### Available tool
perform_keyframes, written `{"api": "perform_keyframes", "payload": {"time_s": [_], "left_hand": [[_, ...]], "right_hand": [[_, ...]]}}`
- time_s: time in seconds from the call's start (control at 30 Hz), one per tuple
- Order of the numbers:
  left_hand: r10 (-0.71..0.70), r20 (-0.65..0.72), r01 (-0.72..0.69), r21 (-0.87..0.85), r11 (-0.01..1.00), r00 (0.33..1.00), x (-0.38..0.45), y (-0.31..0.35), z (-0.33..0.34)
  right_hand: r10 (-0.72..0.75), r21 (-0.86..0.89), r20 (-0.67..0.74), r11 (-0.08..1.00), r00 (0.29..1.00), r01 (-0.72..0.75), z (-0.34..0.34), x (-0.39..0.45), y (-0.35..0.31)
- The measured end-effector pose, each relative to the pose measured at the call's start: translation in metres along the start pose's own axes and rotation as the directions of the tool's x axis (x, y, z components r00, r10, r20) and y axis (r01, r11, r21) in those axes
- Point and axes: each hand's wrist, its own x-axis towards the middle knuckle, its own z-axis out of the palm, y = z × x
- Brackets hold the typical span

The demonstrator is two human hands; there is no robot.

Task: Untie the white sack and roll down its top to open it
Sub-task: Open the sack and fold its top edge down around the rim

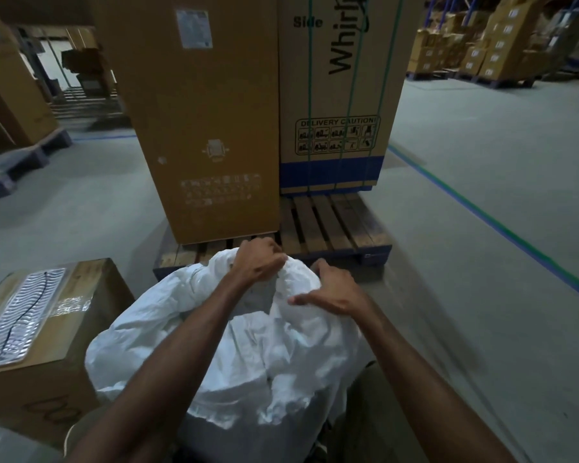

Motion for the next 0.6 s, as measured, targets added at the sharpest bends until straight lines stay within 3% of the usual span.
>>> {"api": "perform_keyframes", "payload": {"time_s": [0.03, 0.07, 0.1, 0.17, 0.2, 0.27, 0.33, 0.4, 0.5, 0.53, 0.6], "left_hand": [[-0.072, -0.042, 0.073, 0.000, 0.997, 0.996, 0.003, 0.001, 0.001], [-0.116, -0.063, 0.115, -0.022, 0.993, 0.991, 0.005, 0.001, 0.002], [-0.123, -0.063, 0.120, -0.049, 0.992, 0.990, 0.006, 0.003, 0.004], [-0.045, 0.003, 0.045, -0.059, 0.997, 0.999, 0.005, 0.006, 0.007], [0.011, 0.055, -0.009, -0.029, 1.000, 0.998, 0.002, 0.006, 0.007], [0.144, 0.166, -0.154, 0.045, 0.987, 0.976, -0.004, 0.008, 0.007], [0.335, 0.236, -0.358, 0.065, 0.931, 0.912, -0.007, 0.014, 0.008], [0.415, 0.270, -0.432, 0.001, 0.902, 0.869, -0.005, 0.024, 0.012], [0.432, 0.181, -0.426, -0.073, 0.902, 0.884, -0.001, 0.033, 0.011], [0.415, 0.156, -0.414, -0.039, 0.910, 0.897, -0.001, 0.035, 0.009], [0.297, 0.124, -0.309, 0.095, 0.946, 0.947, 0.001, 0.034, 0.003]], "right_hand": [[0.065, -0.163, -0.059, 0.984, 0.996, -0.074, 0.005, -0.004, -0.003], [0.119, -0.193, -0.125, 0.971, 0.985, -0.141, 0.010, -0.006, -0.003], [0.179, -0.119, -0.149, 0.973, 0.972, -0.198, 0.013, -0.008, -0.004], [0.283, 0.287, -0.093, 0.925, 0.954, -0.247, 0.020, -0.003, 0.006], [0.325, 0.515, -0.023, 0.815, 0.946, -0.267, 0.022, 0.001, 0.012], [0.344, 0.820, 0.174, 0.468, 0.923, -0.329, 0.022, 0.006, 0.020], [0.240, 0.937, 0.306, 0.093, 0.921, -0.336, 0.025, 0.010, 0.029], [0.134, 0.957, 0.290, -0.060, 0.948, -0.284, 0.034, 0.025, 0.043], [0.148, 0.973, 0.229, -0.023, 0.962, -0.228, 0.030, 0.025, 0.040], [0.159, 0.971, 0.223, 0.049, 0.962, -0.233, 0.022, 0.018, 0.033], [0.222, 0.914, 0.138, 0.347, 0.965, -0.210, 0.015, 0.011, 0.023]]}}
